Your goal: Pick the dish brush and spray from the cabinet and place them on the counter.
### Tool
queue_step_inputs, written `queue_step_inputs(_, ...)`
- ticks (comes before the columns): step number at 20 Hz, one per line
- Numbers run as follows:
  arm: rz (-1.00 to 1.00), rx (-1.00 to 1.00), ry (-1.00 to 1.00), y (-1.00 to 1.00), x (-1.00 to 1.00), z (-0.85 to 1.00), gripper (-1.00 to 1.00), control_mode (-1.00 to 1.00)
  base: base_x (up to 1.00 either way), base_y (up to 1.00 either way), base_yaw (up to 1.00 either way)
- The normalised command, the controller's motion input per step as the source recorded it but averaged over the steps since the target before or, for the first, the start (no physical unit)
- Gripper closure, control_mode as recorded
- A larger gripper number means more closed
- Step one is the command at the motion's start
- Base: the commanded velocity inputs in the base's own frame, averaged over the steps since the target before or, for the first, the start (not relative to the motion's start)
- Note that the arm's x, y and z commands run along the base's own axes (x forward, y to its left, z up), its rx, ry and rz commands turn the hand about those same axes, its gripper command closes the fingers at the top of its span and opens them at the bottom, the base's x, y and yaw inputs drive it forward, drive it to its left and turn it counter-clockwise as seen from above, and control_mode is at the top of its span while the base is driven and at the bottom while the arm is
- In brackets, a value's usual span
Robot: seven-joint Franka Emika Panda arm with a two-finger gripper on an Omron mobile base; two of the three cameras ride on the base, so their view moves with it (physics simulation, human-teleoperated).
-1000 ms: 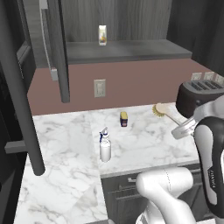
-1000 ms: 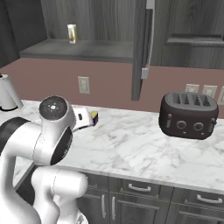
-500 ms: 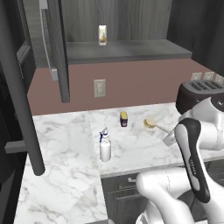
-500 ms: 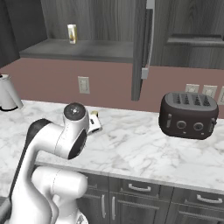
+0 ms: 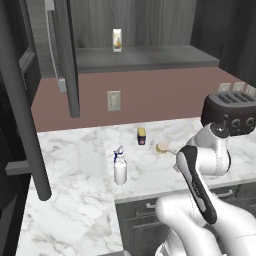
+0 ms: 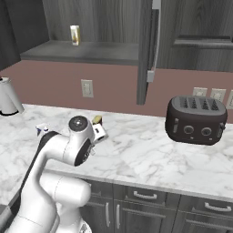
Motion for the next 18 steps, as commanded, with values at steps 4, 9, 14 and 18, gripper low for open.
queue_step_inputs(4,0.09,-0.03,0.02,0.1,0.44,-0.38,1.0,-1.0,0.0,0.0,0.0)
queue_step_inputs(9,0.11,0.0,0.15,0.22,0.29,-0.23,1.0,-1.0,0.0,0.0,0.0)
queue_step_inputs(14,0.08,-0.02,0.21,0.3,0.19,-0.34,1.0,-1.0,0.0,0.0,0.0)
queue_step_inputs(18,0.0,-0.04,0.0,0.13,0.28,-0.39,1.0,-1.0,0.0,0.0,0.0)
